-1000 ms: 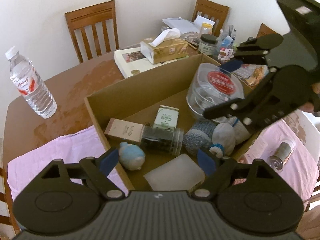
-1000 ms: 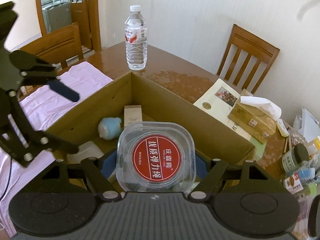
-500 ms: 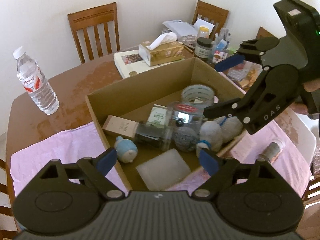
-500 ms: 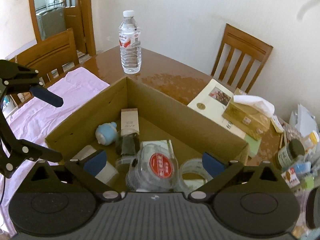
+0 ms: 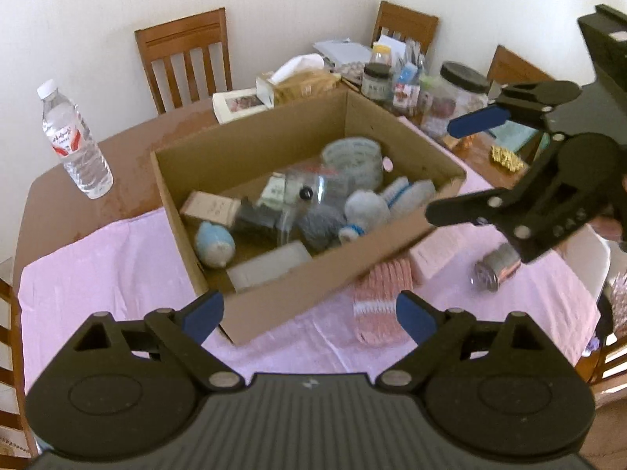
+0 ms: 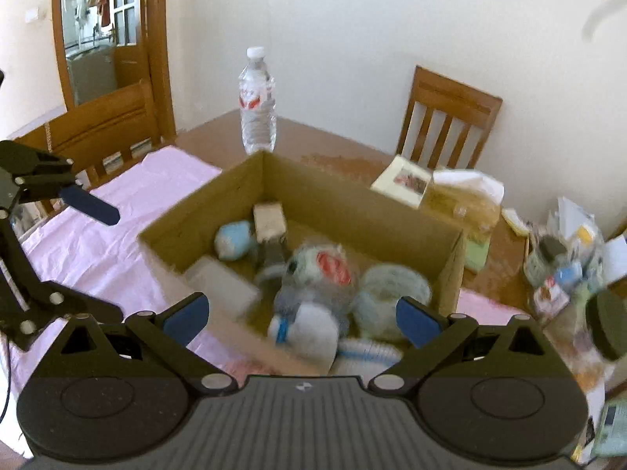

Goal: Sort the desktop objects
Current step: 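Move the right gripper to the pink knitted sock and grasp it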

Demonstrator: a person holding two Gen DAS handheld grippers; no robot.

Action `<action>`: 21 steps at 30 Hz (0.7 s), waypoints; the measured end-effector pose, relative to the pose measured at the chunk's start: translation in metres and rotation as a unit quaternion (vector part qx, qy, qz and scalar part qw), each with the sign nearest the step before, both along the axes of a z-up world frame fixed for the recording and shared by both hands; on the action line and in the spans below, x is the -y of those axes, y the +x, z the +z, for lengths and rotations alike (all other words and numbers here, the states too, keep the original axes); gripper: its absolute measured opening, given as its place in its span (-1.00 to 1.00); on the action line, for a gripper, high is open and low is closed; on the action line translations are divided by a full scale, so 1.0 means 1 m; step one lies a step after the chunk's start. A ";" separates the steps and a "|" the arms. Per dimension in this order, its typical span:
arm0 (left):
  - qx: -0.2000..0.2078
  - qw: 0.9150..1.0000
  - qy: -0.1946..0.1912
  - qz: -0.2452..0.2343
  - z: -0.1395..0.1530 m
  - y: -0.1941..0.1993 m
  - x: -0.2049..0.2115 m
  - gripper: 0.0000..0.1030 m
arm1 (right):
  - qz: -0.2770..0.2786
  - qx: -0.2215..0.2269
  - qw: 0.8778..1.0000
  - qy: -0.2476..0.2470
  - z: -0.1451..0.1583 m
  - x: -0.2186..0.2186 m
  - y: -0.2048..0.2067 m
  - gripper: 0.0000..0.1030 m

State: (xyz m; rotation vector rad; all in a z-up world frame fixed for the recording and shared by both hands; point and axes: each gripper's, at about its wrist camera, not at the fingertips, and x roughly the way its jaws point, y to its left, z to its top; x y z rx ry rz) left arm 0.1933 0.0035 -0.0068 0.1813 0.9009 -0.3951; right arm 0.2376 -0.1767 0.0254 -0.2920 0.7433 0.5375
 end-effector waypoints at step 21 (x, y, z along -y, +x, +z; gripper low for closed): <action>-0.026 0.999 0.004 0.042 -0.030 -0.029 -0.008 0.84 | -0.002 -0.063 0.998 -0.009 -0.083 -0.022 -0.060 1.00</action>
